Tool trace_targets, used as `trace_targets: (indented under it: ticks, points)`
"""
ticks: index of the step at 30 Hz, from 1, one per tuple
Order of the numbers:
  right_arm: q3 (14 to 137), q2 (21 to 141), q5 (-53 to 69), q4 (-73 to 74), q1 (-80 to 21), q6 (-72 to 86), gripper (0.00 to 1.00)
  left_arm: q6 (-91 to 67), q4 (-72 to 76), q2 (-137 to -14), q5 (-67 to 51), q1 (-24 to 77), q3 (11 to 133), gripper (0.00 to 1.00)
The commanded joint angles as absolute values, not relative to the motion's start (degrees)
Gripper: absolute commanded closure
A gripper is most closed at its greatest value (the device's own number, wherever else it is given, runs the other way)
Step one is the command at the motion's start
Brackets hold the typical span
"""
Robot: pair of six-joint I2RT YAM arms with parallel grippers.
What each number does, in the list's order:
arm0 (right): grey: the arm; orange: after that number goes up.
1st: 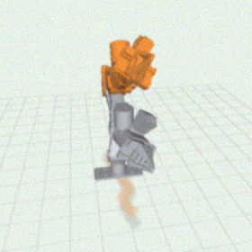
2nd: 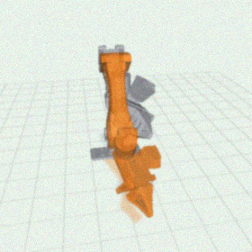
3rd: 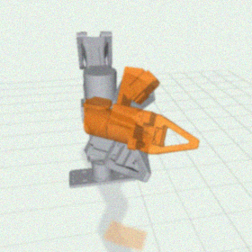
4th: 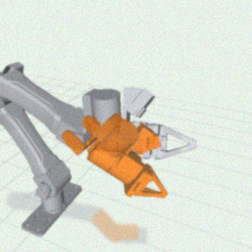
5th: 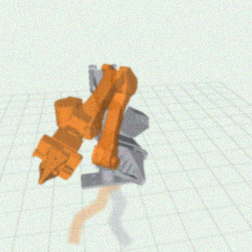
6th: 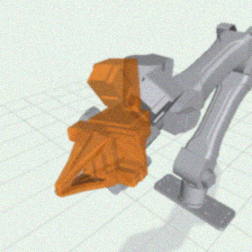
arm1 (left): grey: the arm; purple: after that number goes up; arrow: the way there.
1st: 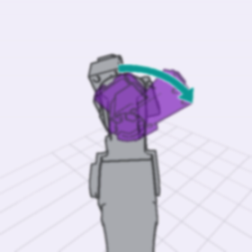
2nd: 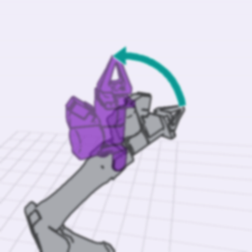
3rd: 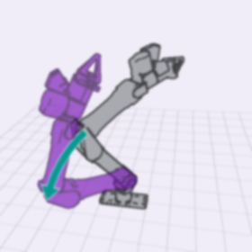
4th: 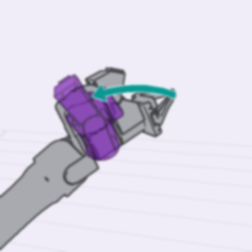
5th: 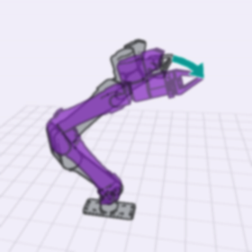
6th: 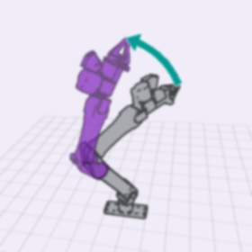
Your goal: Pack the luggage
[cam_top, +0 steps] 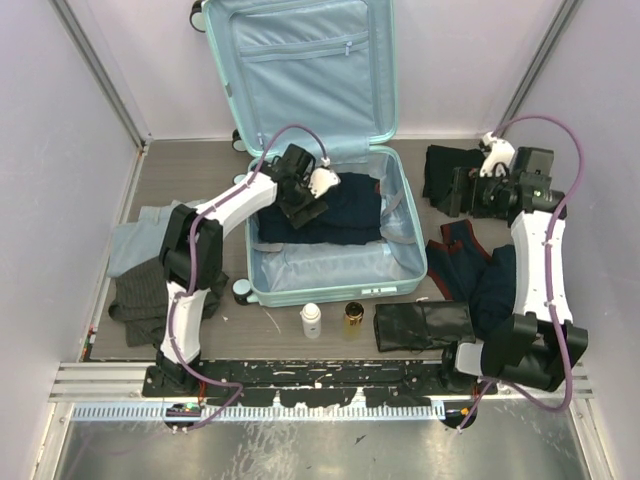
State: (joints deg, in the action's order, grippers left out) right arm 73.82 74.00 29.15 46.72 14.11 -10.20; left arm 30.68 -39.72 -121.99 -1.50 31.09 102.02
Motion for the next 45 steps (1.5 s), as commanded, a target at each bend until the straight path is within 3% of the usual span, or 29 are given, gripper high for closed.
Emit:
trace_targets:
  ticks: [1, 7, 19, 40, 43, 45]
  points:
    - [78.3, 77.4, 23.4, 44.2, 15.7, -14.1, 0.08, 26.6, -40.8, -115.7, -4.2, 28.4, 103.3, 0.12]
    - [84.7, 87.5, 17.1, 38.3, 15.5, -11.9, 0.12, 22.6, -44.6, -109.3, -6.3, 27.7, 103.1, 0.01]
    - [100.4, 110.4, 3.8, 33.8, 8.1, -10.4, 0.24, 17.1, -44.9, -103.5, -5.2, 25.7, 100.9, 0.00]
    - [117.6, 137.0, -7.0, 29.4, 2.5, -8.8, 0.23, 15.4, -48.5, -105.3, -3.3, 23.2, 102.0, 0.01]
    - [115.3, 137.2, -7.7, 29.7, 2.8, -8.6, 0.32, 15.5, -48.5, -105.7, -3.4, 22.9, 103.1, 0.01]
    - [113.5, 136.7, -6.3, 30.8, 3.3, -7.2, 0.49, 15.7, -48.6, -106.1, -3.6, 22.5, 103.9, 0.01]
